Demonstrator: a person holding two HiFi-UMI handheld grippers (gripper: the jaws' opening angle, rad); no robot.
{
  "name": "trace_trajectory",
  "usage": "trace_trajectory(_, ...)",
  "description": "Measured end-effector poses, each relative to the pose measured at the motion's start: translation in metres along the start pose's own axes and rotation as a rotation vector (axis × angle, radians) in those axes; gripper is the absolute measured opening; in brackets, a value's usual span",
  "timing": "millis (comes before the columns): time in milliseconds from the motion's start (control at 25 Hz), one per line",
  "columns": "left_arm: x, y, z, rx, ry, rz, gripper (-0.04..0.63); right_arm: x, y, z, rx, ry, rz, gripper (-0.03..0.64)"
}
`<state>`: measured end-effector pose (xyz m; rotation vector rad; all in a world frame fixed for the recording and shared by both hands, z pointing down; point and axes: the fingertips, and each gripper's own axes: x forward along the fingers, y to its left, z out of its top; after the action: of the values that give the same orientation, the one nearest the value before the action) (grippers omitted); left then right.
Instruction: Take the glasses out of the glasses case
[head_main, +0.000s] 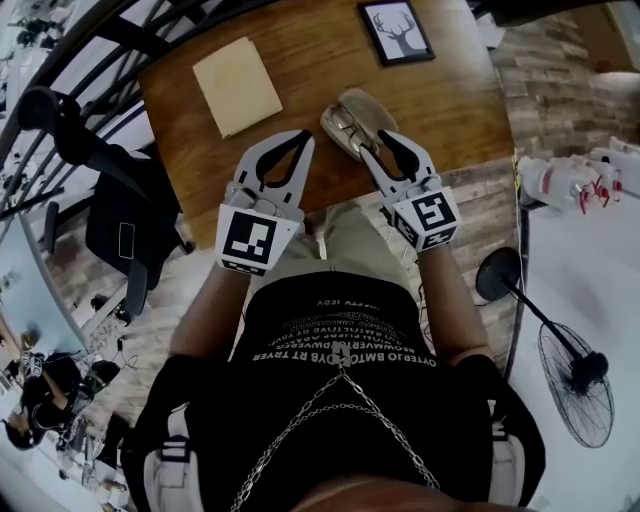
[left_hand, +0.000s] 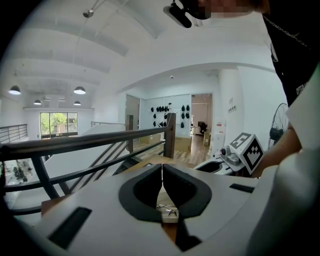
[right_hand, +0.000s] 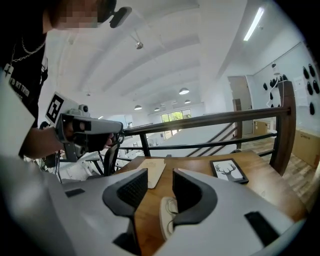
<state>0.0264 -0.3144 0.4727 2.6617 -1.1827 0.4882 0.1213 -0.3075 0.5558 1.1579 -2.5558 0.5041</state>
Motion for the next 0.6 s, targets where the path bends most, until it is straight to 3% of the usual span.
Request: trace_trajectory(600,-0.009,0.006,-0.008,-0.017,0.013,0.008,0.029,0.041,-0.020,-0.053,0.037,0.113,-0.011,0.138)
